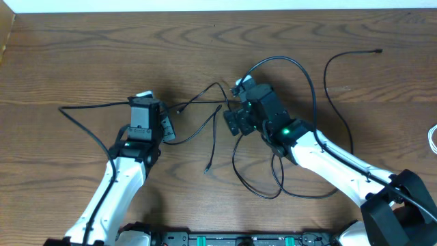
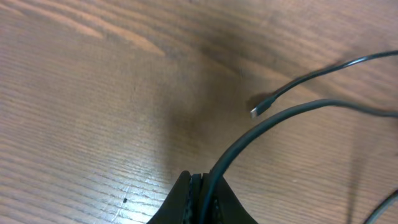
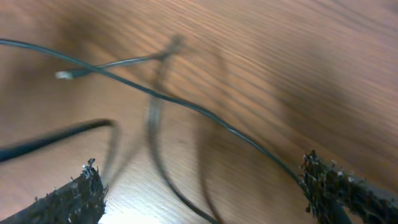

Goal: Untangle cables

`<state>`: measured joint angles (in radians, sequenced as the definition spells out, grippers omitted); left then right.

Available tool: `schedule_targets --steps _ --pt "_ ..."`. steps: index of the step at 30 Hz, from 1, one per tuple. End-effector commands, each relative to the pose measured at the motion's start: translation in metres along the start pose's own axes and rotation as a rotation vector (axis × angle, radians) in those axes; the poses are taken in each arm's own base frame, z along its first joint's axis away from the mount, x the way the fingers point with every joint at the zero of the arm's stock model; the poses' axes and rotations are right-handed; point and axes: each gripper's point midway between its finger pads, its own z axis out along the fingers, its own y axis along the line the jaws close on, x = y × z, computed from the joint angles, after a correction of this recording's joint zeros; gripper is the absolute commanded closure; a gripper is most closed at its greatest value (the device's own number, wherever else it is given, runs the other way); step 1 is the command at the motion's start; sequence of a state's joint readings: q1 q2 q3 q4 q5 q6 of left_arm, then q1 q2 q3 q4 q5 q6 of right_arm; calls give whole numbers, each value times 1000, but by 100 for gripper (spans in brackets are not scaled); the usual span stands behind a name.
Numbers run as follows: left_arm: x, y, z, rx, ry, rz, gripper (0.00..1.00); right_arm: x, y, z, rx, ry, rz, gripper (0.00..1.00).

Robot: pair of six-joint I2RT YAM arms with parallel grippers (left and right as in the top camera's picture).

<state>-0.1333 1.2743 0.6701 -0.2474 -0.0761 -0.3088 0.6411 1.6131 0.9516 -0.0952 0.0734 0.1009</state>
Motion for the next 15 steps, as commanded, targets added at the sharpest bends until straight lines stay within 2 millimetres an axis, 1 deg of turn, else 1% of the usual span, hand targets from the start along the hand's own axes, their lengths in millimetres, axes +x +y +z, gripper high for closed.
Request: schedule_targets --steps 1,5,9,11,13,14,15 --pt "7 -1 6 11 35 21 92 -4 -31 -9 132 -15 93 1" --pt "6 -3 7 21 33 29 92 -1 -38 -14 122 5 121 1" --pt "-3 -1 8 4 -6 54 92 -3 -33 -22 57 11 131 1" --pt "-7 1 8 -11 -23 52 92 -2 -35 -27 52 20 129 1" --pt "-7 1 8 -10 -22 52 92 3 -38 -30 52 40 149 1" --pt "-5 1 8 -11 -17 53 92 5 -37 -30 37 50 167 1" --pt "-3 1 9 -11 -7 54 92 7 -31 -30 -5 65 192 1"
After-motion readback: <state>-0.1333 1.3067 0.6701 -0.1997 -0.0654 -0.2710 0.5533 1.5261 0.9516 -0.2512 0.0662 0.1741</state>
